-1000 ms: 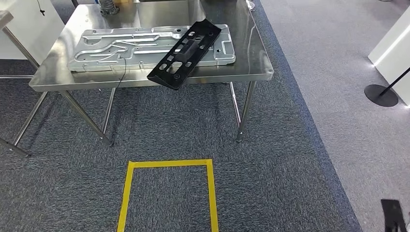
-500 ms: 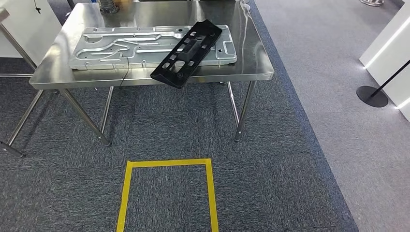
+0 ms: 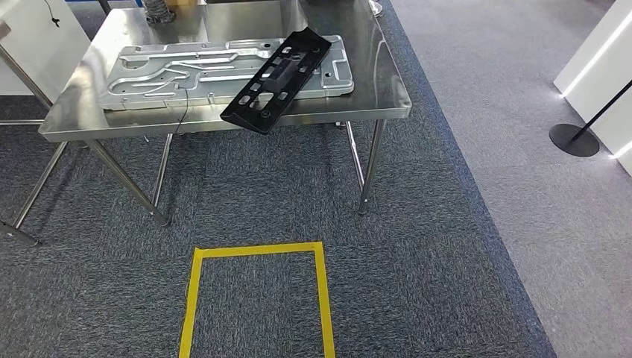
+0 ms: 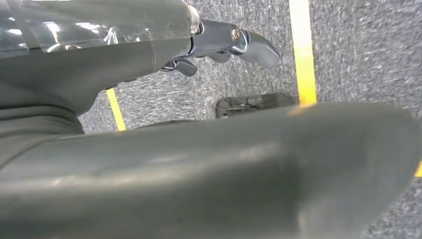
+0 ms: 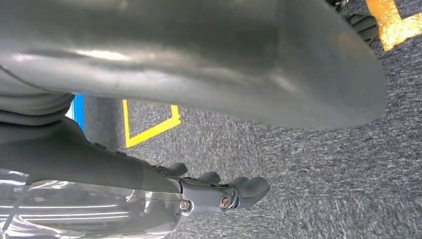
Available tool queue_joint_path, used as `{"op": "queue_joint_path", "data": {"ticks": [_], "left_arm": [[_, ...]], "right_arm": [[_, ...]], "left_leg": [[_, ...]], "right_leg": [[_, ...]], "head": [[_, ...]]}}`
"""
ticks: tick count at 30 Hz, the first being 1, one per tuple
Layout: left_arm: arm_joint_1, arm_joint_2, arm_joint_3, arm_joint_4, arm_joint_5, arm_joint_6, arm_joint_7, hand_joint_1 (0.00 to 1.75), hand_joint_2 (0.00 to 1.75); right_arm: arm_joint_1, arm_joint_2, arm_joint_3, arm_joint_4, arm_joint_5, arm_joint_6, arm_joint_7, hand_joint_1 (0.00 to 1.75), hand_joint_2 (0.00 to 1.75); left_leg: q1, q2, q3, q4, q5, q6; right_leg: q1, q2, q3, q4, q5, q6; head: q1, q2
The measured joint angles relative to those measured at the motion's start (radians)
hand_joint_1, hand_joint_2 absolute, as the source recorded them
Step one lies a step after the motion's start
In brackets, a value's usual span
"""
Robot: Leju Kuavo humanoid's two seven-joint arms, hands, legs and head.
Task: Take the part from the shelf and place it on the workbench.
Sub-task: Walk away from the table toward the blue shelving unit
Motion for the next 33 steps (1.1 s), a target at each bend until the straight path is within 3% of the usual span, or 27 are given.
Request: {"op": "queue_joint_path", "data": {"ticks": [1,2,3,5,7,10,11,13,15,16,17,18,19,20,22,23,25,27,29,30,31,32,33], "left_arm": [[0.001,0.0,-0.002,0.0,0.0,-0.001,0.002,0.0,0.0],[0.001,0.001,-0.004,0.0,0.0,-0.002,0.002,0.0,0.0],[0.001,0.001,-0.006,0.0,0.0,-0.003,0.003,0.0,0.0],[-0.001,0.001,-0.008,0.0,-0.001,-0.007,0.003,0.0,0.0],[-0.005,0.002,-0.008,0.0,-0.001,-0.01,0.003,0.0,0.0],[-0.005,0.002,-0.01,0.0,-0.001,-0.013,0.005,0.0,0.0],[-0.005,0.002,-0.01,0.0,-0.001,-0.013,0.005,0.0,0.0],[-0.007,0.002,-0.01,0.0,-0.001,-0.014,0.006,0.0,0.0],[-0.007,0.002,-0.011,0.0,-0.002,-0.014,0.006,0.0,0.0],[-0.006,0.002,-0.012,0.0,-0.003,-0.015,0.006,0.0,0.0],[-0.006,0.002,-0.013,0.0,-0.004,-0.015,0.006,0.0,0.0],[-0.006,0.002,-0.013,0.0,-0.004,-0.015,0.005,0.0,0.0],[-0.006,0.002,-0.014,0.0,-0.005,-0.016,0.005,0.0,0.0],[-0.006,0.002,-0.014,0.0,-0.006,-0.016,0.004,0.0,0.0],[-0.008,0.0,-0.015,0.0,-0.008,-0.016,0.002,0.0,0.0],[-0.009,-0.001,-0.015,0.0,-0.008,-0.016,0.001,0.0,0.0],[-0.01,-0.002,-0.015,0.0,-0.01,-0.017,0.0,0.0,0.0],[-0.008,-0.002,-0.016,0.0,-0.012,-0.017,0.0,0.0,0.0],[-0.007,-0.002,-0.016,0.0,-0.013,-0.017,0.0,0.0,0.0],[-0.007,-0.002,-0.016,0.0,-0.013,-0.016,0.0,0.0,0.0],[-0.006,-0.001,-0.016,0.0,-0.014,-0.016,0.0,0.0,0.44],[-0.005,-0.001,-0.017,0.0,-0.014,-0.013,0.003,0.0,0.87],[-0.005,-0.001,-0.017,0.0,-0.014,-0.008,0.008,0.0,1.31]], "right_arm": [[0.0,0.001,0.0,0.0,0.001,0.0,0.0,0.0,0.0],[0.001,0.003,0.0,0.0,0.002,0.0,-0.001,0.0,0.0],[0.001,0.004,0.0,0.0,0.002,0.0,-0.001,0.0,0.0],[0.001,0.006,0.0,0.0,0.003,0.002,-0.001,0.0,0.0],[0.0,0.007,0.0,0.0,0.004,0.004,-0.002,0.0,0.0],[0.002,0.007,0.0,0.0,0.005,0.007,-0.004,0.0,0.0],[0.003,0.007,0.0,0.0,0.005,0.006,-0.005,0.0,0.0],[0.005,0.007,0.0,0.001,0.006,0.007,-0.007,0.0,0.0],[0.005,0.008,0.001,0.001,0.008,0.008,-0.007,0.0,0.0],[0.005,0.008,0.001,0.001,0.008,0.008,-0.008,0.0,0.0],[0.004,0.008,0.001,0.001,0.008,0.007,-0.008,0.0,0.0],[0.004,0.008,0.001,0.001,0.008,0.007,-0.008,0.0,0.0],[0.004,0.008,0.001,0.001,0.008,0.006,-0.008,0.0,0.0],[0.003,0.008,0.001,0.001,0.008,0.006,-0.009,0.0,0.0],[-0.001,0.007,0.001,0.0,0.008,0.004,-0.011,0.0,0.0],[-0.002,0.007,0.001,0.0,0.008,0.004,-0.012,0.0,0.0],[-0.003,0.007,0.001,0.0,0.008,0.002,-0.014,0.0,0.0],[-0.002,0.008,0.001,0.001,0.007,0.001,-0.014,0.0,0.87],[-0.001,0.009,0.001,0.001,0.007,0.0,-0.015,0.0,1.75],[0.0,0.009,0.001,0.001,0.006,0.0,-0.015,0.0,1.75],[0.001,0.01,0.0,0.001,0.005,0.003,-0.015,0.0,1.75],[0.002,0.01,0.0,0.001,0.002,0.008,-0.014,0.0,1.31],[0.003,0.011,0.0,0.001,-0.002,0.017,-0.013,0.0,0.87]], "left_leg": [[0.003,0.0,-0.018,0.051,-0.021,-0.004],[0.007,0.0,-0.02,0.069,-0.022,-0.008],[0.011,0.0,-0.003,0.048,-0.006,-0.011],[0.018,-0.001,0.074,-0.081,0.049,-0.014],[0.018,-0.006,0.125,-0.185,0.081,-0.007],[0.011,-0.011,0.118,-0.199,0.095,0.019],[0.011,-0.009,0.111,-0.2,0.104,0.028],[0.011,-0.005,0.092,-0.203,0.123,0.044],[0.006,-0.002,0.068,-0.202,0.141,0.052],[0.003,-0.001,0.055,-0.201,0.15,0.054],[-0.001,0.0,0.042,-0.2,0.159,0.054],[-0.004,0.001,0.029,-0.198,0.169,0.055],[-0.007,0.001,0.018,-0.196,0.177,0.054],[-0.01,0.001,0.008,-0.195,0.185,0.054],[-0.014,0.002,-0.004,-0.193,0.201,0.049],[-0.014,0.004,-0.007,-0.193,0.208,0.045],[-0.011,0.007,-0.011,-0.198,0.226,0.033],[-0.01,0.005,-0.02,-0.189,0.212,0.021],[-0.006,0.003,-0.046,-0.112,0.13,0.01],[-0.003,0.002,-0.062,-0.049,0.081,0.004],[0.001,0.002,-0.075,0.014,0.049,-0.002],[0.004,0.002,-0.08,0.061,0.041,-0.007],[0.008,0.002,-0.07,0.079,0.055,-0.011]], "right_leg": [[0.0,0.0,-0.005,0.001,0.003,0.001],[0.0,0.0,-0.009,0.003,0.006,0.003],[-0.002,0.001,-0.014,0.006,0.008,0.005],[-0.005,0.002,-0.023,0.016,0.012,0.013],[-0.003,0.003,-0.034,0.028,0.017,0.026],[-0.005,0.005,-0.044,0.029,0.031,0.05],[-0.007,0.005,-0.048,0.035,0.024,0.057],[-0.01,0.005,-0.07,0.092,-0.04,0.063],[-0.008,0.004,-0.105,0.214,-0.14,0.062],[-0.007,0.004,-0.115,0.271,-0.172,0.061],[-0.004,0.004,-0.112,0.303,-0.18,0.059],[-0.001,0.004,-0.092,0.302,-0.166,0.054],[0.004,0.004,-0.053,0.264,-0.138,0.046],[0.01,0.004,0.0,0.199,-0.112,0.036],[0.024,0.002,0.101,0.052,-0.099,0.014],[0.029,0.001,0.129,0.005,-0.104,0.006],[0.032,0.0,0.135,-0.026,-0.101,-0.003],[0.027,-0.003,0.122,-0.036,-0.078,-0.013],[0.022,-0.006,0.101,-0.041,-0.055,-0.019],[0.021,-0.006,0.089,-0.041,-0.046,-0.021],[0.021,-0.007,0.077,-0.04,-0.037,-0.02],[0.02,-0.008,0.065,-0.038,-0.029,-0.018],[0.019,-0.008,0.052,-0.035,-0.022,-0.015]], "head": [[0.0,0.0],[0.0,0.0],[0.0,0.0],[0.0,0.0],[0.0,0.0],[0.0,0.0],[0.0,0.0],[0.0,0.0],[0.0,0.0],[0.0,0.0],[0.0,0.0],[0.0,0.0],[0.0,0.0],[0.0,0.0],[0.0,0.0],[0.0,0.0],[0.0,0.0],[0.0,0.0],[0.0,0.0],[0.0,0.0],[0.0,0.0],[0.0,0.0],[0.0,0.0]]}}
